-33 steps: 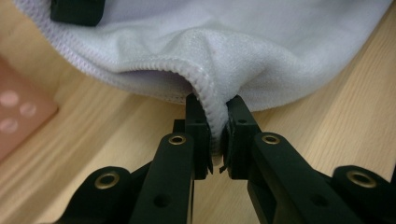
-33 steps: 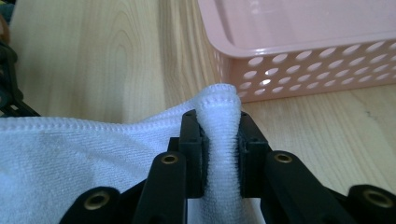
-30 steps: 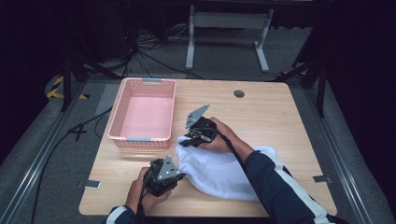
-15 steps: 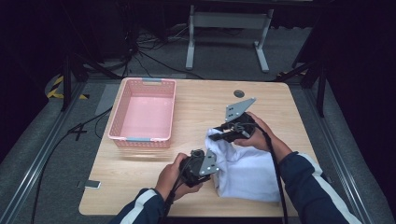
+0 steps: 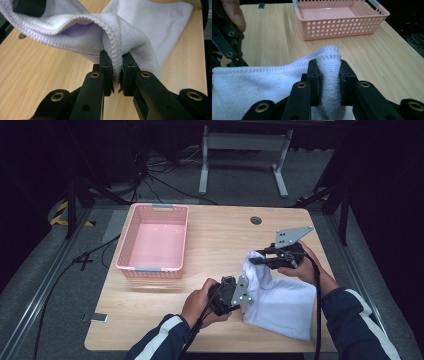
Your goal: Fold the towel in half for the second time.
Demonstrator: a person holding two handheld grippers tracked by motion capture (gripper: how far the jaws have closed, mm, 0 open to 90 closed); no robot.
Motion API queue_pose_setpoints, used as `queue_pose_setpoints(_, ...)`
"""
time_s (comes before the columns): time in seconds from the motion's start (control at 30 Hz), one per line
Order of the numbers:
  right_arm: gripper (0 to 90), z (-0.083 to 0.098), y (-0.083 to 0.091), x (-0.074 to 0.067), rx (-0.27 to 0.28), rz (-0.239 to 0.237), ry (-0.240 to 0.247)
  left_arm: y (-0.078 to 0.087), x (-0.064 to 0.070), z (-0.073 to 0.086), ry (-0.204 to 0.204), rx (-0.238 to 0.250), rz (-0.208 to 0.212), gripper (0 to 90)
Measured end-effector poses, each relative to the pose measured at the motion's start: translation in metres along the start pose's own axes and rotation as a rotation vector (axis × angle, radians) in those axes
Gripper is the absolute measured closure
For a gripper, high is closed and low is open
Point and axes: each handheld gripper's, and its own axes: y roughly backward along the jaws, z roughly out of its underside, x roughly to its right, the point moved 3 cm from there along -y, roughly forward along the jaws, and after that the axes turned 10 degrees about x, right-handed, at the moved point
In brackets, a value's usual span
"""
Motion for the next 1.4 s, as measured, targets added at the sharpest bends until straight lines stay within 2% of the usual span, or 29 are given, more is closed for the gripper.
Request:
queue_pose_setpoints(0.2, 74.3, -0.013, -0.037, -0.001, -0.053, -0.025, 0.041, 0.015, -0.008, 0.015, 0.032, 0.006, -0.025, 82.3)
queue_pose_setpoints(0.33, 74.3, -0.027, -0.067, -0.005, -0.089, -0.055, 0.093, 0.033, -0.012, 0.028, 0.052, 0.003, -0.052, 82.3)
queue_pose_setpoints(0.4, 74.3, -0.032, -0.08, -0.008, -0.1, -0.065, 0.118, 0.04, -0.013, 0.034, 0.079, 0.006, -0.058, 82.3)
queue_pose_setpoints(0.67, 74.3, -0.052, -0.118, -0.025, -0.104, -0.116, 0.163, 0.066, -0.014, 0.052, 0.121, 0.01, -0.08, 82.2)
queue_pose_setpoints(0.8, 74.2, -0.055, -0.126, -0.03, -0.088, -0.128, 0.172, 0.067, -0.015, 0.052, 0.117, 0.009, -0.084, 82.2)
queue_pose_setpoints(0.87, 74.1, -0.053, -0.122, -0.027, -0.079, -0.12, 0.162, 0.062, -0.017, 0.048, 0.105, 0.012, -0.084, 82.0)
queue_pose_setpoints(0.93, 74.0, -0.051, -0.111, -0.022, -0.059, -0.107, 0.144, 0.053, -0.017, 0.041, 0.096, 0.015, -0.08, 81.7)
queue_pose_setpoints(1.0, 73.9, -0.046, -0.096, -0.016, -0.045, -0.097, 0.129, 0.038, -0.015, 0.029, 0.058, 0.013, -0.074, 81.4)
queue_pose_setpoints(1.1, 73.5, -0.032, -0.067, -0.007, -0.027, -0.085, 0.099, 0.018, -0.012, 0.016, 0.027, 0.017, -0.039, 81.3)
queue_pose_setpoints(1.2, 72.9, -0.012, -0.035, 0.003, -0.016, -0.053, 0.062, -0.007, -0.008, 0.003, -0.01, 0.002, 0.011, 81.3)
queue_pose_setpoints(1.3, 71.6, 0.016, -0.002, 0.01, -0.012, -0.015, 0.023, -0.033, -0.003, -0.007, -0.012, 0.009, 0.059, 80.9)
queue_pose_setpoints(1.4, 69.4, 0.042, 0.022, 0.016, -0.018, 0.007, -0.027, -0.055, 0.003, -0.012, -0.028, -0.004, 0.108, 80.0)
